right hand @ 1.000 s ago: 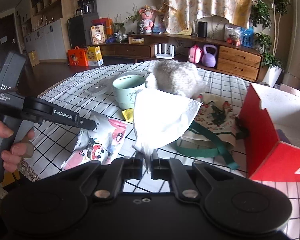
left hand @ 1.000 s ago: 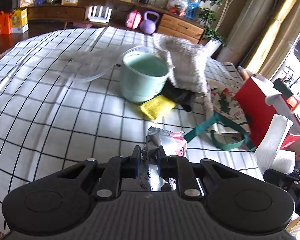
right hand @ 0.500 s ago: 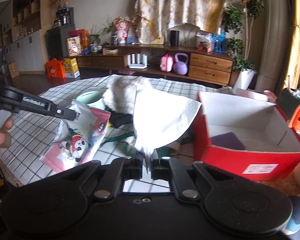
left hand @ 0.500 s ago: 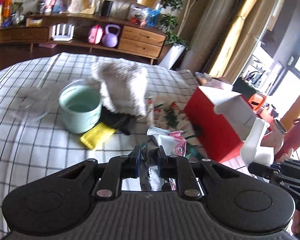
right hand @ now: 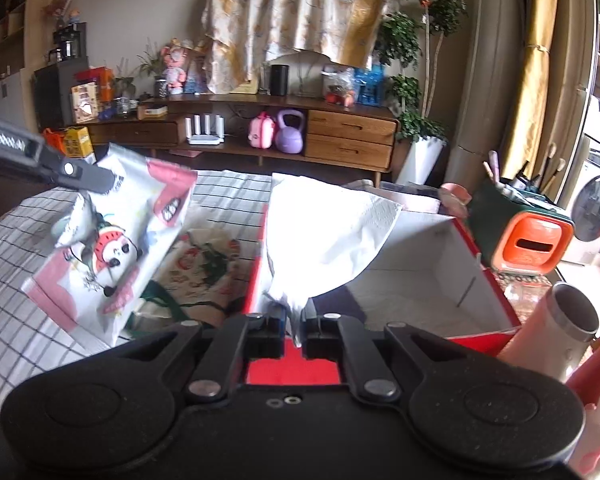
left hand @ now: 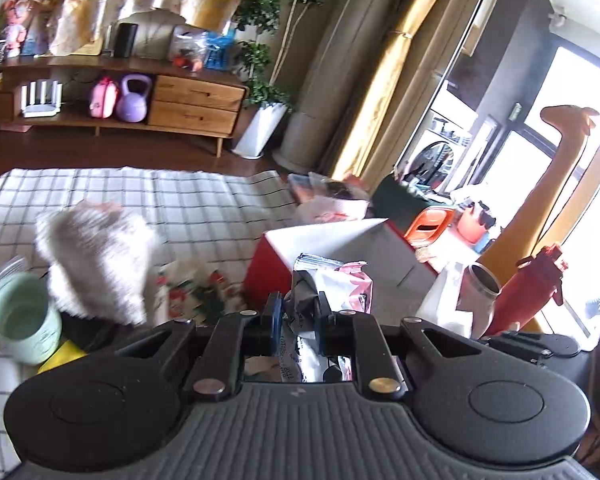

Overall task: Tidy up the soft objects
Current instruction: 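Carry the snack bag and tissue over the red box with both tools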

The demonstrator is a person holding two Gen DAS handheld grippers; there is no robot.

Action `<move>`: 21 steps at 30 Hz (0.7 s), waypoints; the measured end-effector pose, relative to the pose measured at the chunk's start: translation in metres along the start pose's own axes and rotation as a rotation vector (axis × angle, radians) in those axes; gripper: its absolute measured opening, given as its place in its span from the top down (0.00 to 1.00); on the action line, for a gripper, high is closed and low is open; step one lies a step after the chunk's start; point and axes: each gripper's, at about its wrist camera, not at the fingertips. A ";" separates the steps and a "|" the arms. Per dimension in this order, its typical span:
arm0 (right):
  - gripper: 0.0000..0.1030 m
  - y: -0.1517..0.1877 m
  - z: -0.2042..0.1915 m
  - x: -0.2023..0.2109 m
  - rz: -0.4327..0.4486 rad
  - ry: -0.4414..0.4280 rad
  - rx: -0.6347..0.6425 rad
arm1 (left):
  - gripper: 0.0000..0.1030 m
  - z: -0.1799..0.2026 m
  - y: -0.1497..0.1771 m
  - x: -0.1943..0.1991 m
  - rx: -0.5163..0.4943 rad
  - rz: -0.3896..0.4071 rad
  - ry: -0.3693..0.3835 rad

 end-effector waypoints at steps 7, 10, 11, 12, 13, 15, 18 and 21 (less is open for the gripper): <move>0.94 0.002 0.039 -0.027 -0.043 0.064 -0.038 | 0.85 0.038 -0.034 -0.045 -0.022 0.011 0.042; 0.94 0.001 0.052 -0.040 -0.058 0.088 -0.055 | 0.85 0.048 -0.044 -0.069 -0.030 0.027 0.031; 0.94 0.000 0.056 -0.044 -0.066 0.094 -0.059 | 0.85 0.050 -0.048 -0.078 -0.027 0.025 0.026; 0.94 0.000 0.061 -0.050 -0.073 0.104 -0.062 | 0.85 0.051 -0.051 -0.087 -0.024 0.024 0.023; 0.93 -0.002 0.067 -0.055 -0.081 0.114 -0.065 | 0.85 0.052 -0.053 -0.096 -0.020 0.024 0.016; 0.93 -0.003 0.075 -0.066 -0.100 0.120 -0.072 | 0.85 0.053 -0.055 -0.114 -0.015 0.013 0.009; 0.93 -0.004 0.084 -0.081 -0.125 0.136 -0.078 | 0.85 0.055 -0.057 -0.138 -0.003 -0.004 0.010; 0.93 -0.002 0.090 -0.095 -0.153 0.140 -0.081 | 0.85 0.057 -0.054 -0.160 0.007 -0.027 0.021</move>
Point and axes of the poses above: each gripper's, at about its wrist camera, not at the fingertips, and x roughly against the way its jaws point, z to its right, y to its underside
